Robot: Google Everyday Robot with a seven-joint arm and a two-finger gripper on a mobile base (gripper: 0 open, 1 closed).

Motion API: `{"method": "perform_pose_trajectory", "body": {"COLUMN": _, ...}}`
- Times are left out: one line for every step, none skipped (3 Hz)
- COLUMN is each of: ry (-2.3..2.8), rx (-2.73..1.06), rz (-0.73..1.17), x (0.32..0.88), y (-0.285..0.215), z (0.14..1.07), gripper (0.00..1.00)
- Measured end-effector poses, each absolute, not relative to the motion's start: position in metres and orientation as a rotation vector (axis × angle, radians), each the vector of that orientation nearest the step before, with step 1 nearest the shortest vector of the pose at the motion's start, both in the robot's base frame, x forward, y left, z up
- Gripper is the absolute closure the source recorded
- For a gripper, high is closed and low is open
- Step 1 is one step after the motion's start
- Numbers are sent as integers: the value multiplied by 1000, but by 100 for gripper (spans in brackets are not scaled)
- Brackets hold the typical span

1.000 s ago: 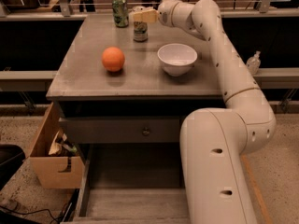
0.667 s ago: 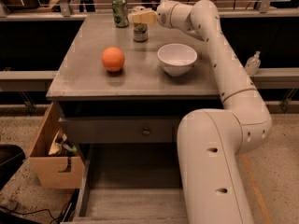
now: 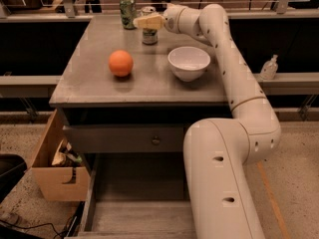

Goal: Place 7up can into middle drawer

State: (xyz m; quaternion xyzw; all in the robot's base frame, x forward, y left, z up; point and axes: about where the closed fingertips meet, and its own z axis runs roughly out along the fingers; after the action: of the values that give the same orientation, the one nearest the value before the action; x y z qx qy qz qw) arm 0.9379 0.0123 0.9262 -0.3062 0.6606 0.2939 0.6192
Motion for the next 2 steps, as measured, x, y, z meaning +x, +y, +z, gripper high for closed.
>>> {"method": "perform_pose_trajectory", "body": {"ry": 1521, "rx": -702, "rz": 690, "x": 940, "y": 18, "z": 920, "gripper": 24}}
{"method": "perform_pose_trajectory", "body": {"ry": 1522, "rx": -705, "rz": 693, "x": 940, "y": 21, "z": 919, "gripper": 47}}
